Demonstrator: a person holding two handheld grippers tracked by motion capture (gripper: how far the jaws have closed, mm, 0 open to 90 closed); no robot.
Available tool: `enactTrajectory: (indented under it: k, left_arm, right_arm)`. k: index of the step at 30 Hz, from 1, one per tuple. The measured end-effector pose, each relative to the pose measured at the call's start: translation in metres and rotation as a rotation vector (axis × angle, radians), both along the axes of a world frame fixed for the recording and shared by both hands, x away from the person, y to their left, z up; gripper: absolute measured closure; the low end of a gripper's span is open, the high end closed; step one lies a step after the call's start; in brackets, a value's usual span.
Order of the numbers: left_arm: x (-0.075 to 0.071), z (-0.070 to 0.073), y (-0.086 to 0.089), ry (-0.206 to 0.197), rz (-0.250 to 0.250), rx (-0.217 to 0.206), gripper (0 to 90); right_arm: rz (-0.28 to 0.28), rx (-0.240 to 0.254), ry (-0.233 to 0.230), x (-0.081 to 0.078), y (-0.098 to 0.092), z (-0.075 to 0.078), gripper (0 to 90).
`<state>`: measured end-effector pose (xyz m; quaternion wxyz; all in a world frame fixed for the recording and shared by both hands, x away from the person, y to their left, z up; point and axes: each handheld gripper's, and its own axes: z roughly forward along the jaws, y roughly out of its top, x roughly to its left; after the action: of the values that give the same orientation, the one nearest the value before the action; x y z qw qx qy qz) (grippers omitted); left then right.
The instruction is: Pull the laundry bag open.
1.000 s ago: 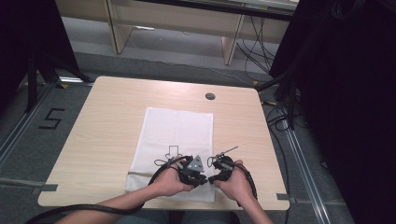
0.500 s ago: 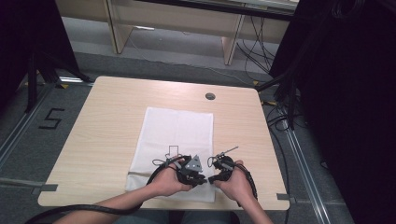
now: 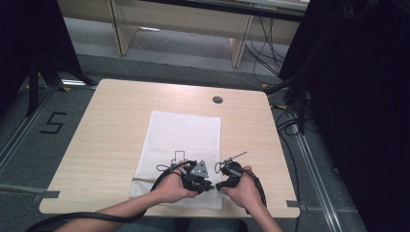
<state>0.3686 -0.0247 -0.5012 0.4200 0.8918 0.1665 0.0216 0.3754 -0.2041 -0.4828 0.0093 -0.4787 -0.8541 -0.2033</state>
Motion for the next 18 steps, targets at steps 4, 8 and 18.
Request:
enactTrajectory:
  k: [4, 8, 18]
  left_arm:
    - [0.0004, 0.0006, 0.0017, 0.001, 0.000, -0.004, 81.9]
    - [-0.0002, 0.0012, 0.0023, 0.002, 0.002, -0.002, 81.9]
    - [0.0005, 0.0036, 0.0057, -0.010, -0.008, 0.000, 81.9]
  right_arm:
    - [0.000, 0.000, -0.001, -0.0001, 0.0000, 0.0000, 90.0]
    - [0.000, 0.000, 0.000, 0.0000, 0.0000, 0.0000, 90.0]
    - [0.000, -0.002, -0.003, -0.0003, 0.0003, 0.0000, 90.0]
